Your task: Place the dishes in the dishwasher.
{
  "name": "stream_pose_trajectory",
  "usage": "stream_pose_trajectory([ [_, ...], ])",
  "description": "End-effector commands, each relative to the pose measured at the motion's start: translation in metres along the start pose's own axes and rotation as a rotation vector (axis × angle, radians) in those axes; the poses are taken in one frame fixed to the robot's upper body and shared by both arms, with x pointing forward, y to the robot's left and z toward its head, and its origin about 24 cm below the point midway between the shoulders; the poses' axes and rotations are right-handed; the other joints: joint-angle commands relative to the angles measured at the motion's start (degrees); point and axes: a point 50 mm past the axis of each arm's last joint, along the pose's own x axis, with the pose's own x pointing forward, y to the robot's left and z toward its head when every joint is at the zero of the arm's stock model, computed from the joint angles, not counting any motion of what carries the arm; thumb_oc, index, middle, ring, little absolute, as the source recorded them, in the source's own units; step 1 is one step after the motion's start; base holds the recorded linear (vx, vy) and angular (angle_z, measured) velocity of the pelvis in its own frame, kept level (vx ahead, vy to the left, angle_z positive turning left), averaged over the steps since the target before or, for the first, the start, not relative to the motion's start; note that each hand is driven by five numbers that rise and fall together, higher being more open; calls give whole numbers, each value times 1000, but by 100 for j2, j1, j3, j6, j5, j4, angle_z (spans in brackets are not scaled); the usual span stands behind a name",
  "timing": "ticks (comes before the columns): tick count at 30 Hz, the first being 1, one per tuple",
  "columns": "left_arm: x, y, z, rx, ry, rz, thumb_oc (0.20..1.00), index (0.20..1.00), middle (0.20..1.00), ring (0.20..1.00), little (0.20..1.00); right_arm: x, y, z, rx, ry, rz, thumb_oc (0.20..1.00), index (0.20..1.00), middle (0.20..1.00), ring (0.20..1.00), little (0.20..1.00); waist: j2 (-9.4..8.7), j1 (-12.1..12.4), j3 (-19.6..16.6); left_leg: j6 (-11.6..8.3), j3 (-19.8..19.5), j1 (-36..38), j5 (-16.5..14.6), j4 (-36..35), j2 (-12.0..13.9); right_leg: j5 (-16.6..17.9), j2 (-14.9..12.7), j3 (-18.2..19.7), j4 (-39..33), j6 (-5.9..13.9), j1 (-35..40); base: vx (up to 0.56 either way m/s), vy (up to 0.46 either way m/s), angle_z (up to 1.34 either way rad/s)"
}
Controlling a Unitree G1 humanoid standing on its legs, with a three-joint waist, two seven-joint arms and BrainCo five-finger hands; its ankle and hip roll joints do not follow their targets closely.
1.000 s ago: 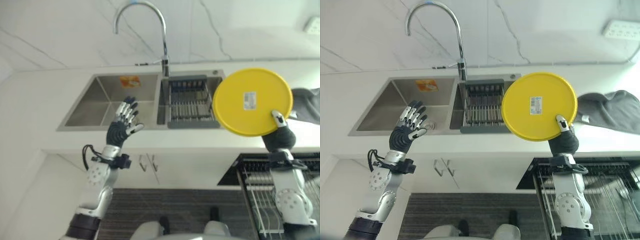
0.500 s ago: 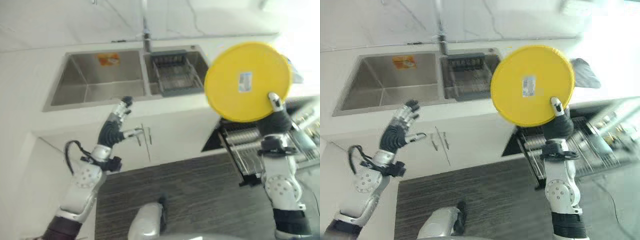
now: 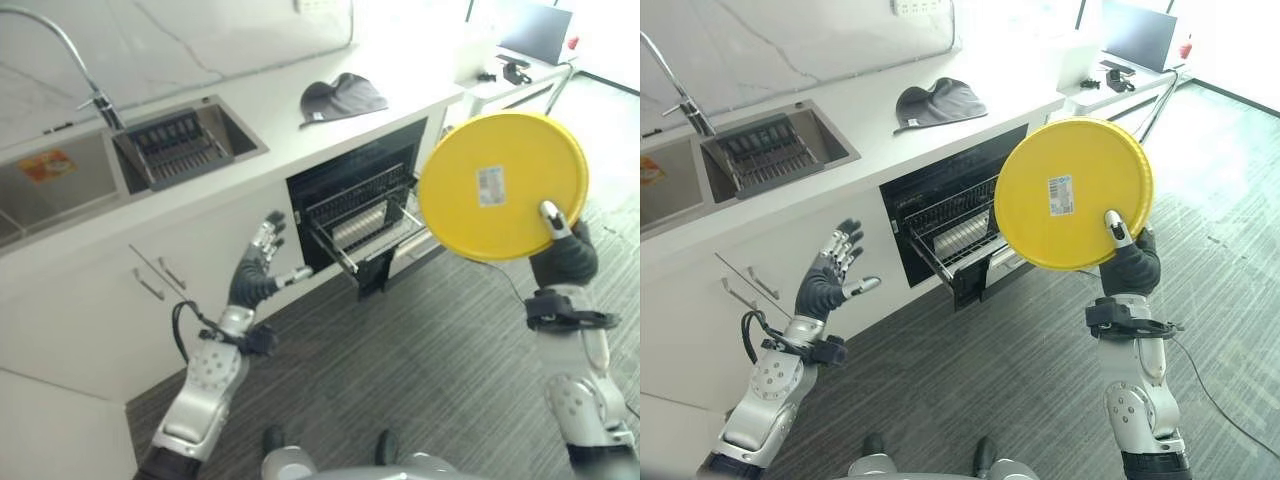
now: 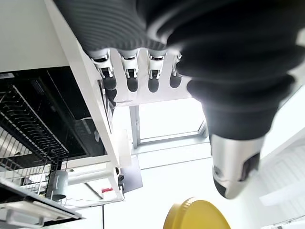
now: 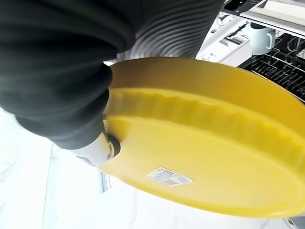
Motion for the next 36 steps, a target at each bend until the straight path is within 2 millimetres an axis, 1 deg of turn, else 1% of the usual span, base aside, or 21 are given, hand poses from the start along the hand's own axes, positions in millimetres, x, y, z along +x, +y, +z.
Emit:
stream_pose_trajectory([
  [1,0,11,30,75,-148,-18,1000,1000,1000,1000,1000,16,41,27,37,-199,213,200,200,200,200,200,-22,310,162,273,-232,383,-669,-859,-740,-190,-366,484,-217,704,697,269,-44,-5],
  [3,2,7,27,79,-136,-32,1000,1000,1000,1000,1000,12,43,20,42,-182,229,200,200,200,200,200,88,333,174,211,53,268,-192,-1436,-740,-315,-239,441,-217,690,896,300,5,1],
  [5,9,3,27,67,-138,-52,1000,1000,1000,1000,1000,14,45,19,41,-177,241,200,200,200,200,200,138,404,217,191,91,-27,-37,-1518,-828,-498,-74,430,-217,606,1112,283,50,34],
  [7,11,2,28,68,-143,-60,1000,1000,1000,1000,1000,18,51,17,31,-166,286,200,200,200,200,200,127,511,187,276,20,-44,-124,-1520,-936,-668,-51,365,-217,581,1268,345,160,6],
  [9,8,3,26,68,-135,-45,1000,1000,1000,1000,1000,14,54,14,30,-141,323,200,200,200,200,200,100,524,133,398,96,-17,-196,-1530,-1029,-749,-90,364,-173,646,1403,360,191,-28],
  [13,9,2,27,81,-142,-83,1000,1000,1000,1000,1000,12,56,10,45,-130,336,200,200,200,200,200,-116,741,-98,689,-225,136,-380,-1532,-1249,-974,-296,216,480,828,1385,381,164,-34],
  [17,9,4,23,100,-114,-102,1000,1000,1000,1000,1000,15,60,12,66,-149,325,200,200,200,200,200,-190,816,-284,904,-640,407,-550,-1517,-1558,-677,-500,259,1427,995,1033,371,229,40],
  [18,8,5,23,106,-107,-97,1000,1000,1000,1000,1000,14,63,11,68,-147,326,200,200,200,200,200,-195,826,-320,966,-728,494,-609,-1504,-1649,-491,-552,287,1730,1010,925,303,231,56],
  [20,8,7,22,109,-95,-87,1000,1000,1000,1000,1000,12,64,8,77,-138,326,200,200,200,200,200,-171,840,-359,1043,-817,617,-704,-1497,-1726,-249,-648,290,2292,1033,799,236,207,38],
  [22,8,7,22,133,-93,-86,1000,1000,1000,1000,1000,10,66,5,80,-135,325,200,200,200,200,200,-91,777,-359,1134,-976,792,-807,-1482,-1766,-4,-667,479,3186,1010,392,217,192,34],
  [23,8,7,22,157,-99,-88,1000,1000,1000,1000,1000,9,67,3,81,-129,324,200,200,200,200,200,-33,702,-347,1131,-996,906,-849,-1506,-1715,-61,-724,539,3174,926,57,188,96,28],
  [24,10,7,23,170,-105,-86,1000,1000,1000,1000,1000,9,66,3,81,-128,322,200,200,200,200,200,-10,665,-332,1095,-1007,930,-836,-1515,-1665,-258,-725,513,2950,873,3,209,-121,27],
  [25,17,11,30,186,-127,-81,1000,1000,1000,1000,1000,11,60,5,68,-139,324,200,200,200,200,200,-26,596,-272,966,-1055,1014,-893,-1504,-1542,-207,-966,414,1608,860,33,146,-195,27],
  [26,18,11,31,189,-130,-81,1000,1000,1000,1000,1000,11,59,6,66,-142,325,200,200,200,200,200,-31,575,-255,940,-1066,1041,-916,-1501,-1517,-139,-1004,423,1394,874,29,141,-247,37],
  [27,19,12,32,194,-137,-78,1000,1000,1000,1000,1000,11,57,8,62,-149,328,200,200,200,200,200,-34,534,-227,893,-1078,1090,-962,-1497,-1460,-1,-1078,450,1052,907,27,130,-262,58],
  [28,20,8,32,201,-146,-79,1000,1000,1000,1000,1000,12,57,13,60,-163,327,200,200,200,200,200,-77,398,-187,798,-1095,1195,-1084,-1507,-1313,407,-1261,705,452,1050,-55,187,-355,72],
  [30,23,0,32,195,-148,-98,1000,1000,1000,1000,1000,15,59,16,58,-175,307,200,200,200,200,200,-120,270,-176,771,-1232,1251,-1140,-1517,-1232,668,-1318,1165,157,1129,-130,159,-370,88],
  [31,24,-4,32,200,-149,-118,1000,1000,1000,1000,1000,14,59,17,54,-179,294,200,200,200,200,200,-152,226,-167,760,-1371,1287,-1187,-1514,-1150,658,-1298,1386,227,1168,-180,102,-348,78],
  [33,23,-5,32,199,-150,-121,1000,1000,1000,1000,1000,14,60,18,52,-177,295,200,200,200,200,200,-176,225,-161,724,-1420,1305,-1193,-1518,-1072,592,-1278,1345,155,1190,-110,67,-309,70],
  [35,21,-5,31,195,-139,-112,1000,1000,1000,1000,1000,16,60,19,61,-172,292,200,200,200,200,200,-263,317,-214,567,-1353,1303,-1188,-1535,-826,494,-1211,1007,-217,1287,108,15,-506,12],
  [36,20,-4,31,196,-134,-109,1000,1000,1000,1000,1000,17,61,20,59,-172,292,200,200,200,200,200,-268,330,-222,521,-1320,1314,-1179,-1535,-754,450,-1181,972,-217,1290,108,-6,-492,-29],
])
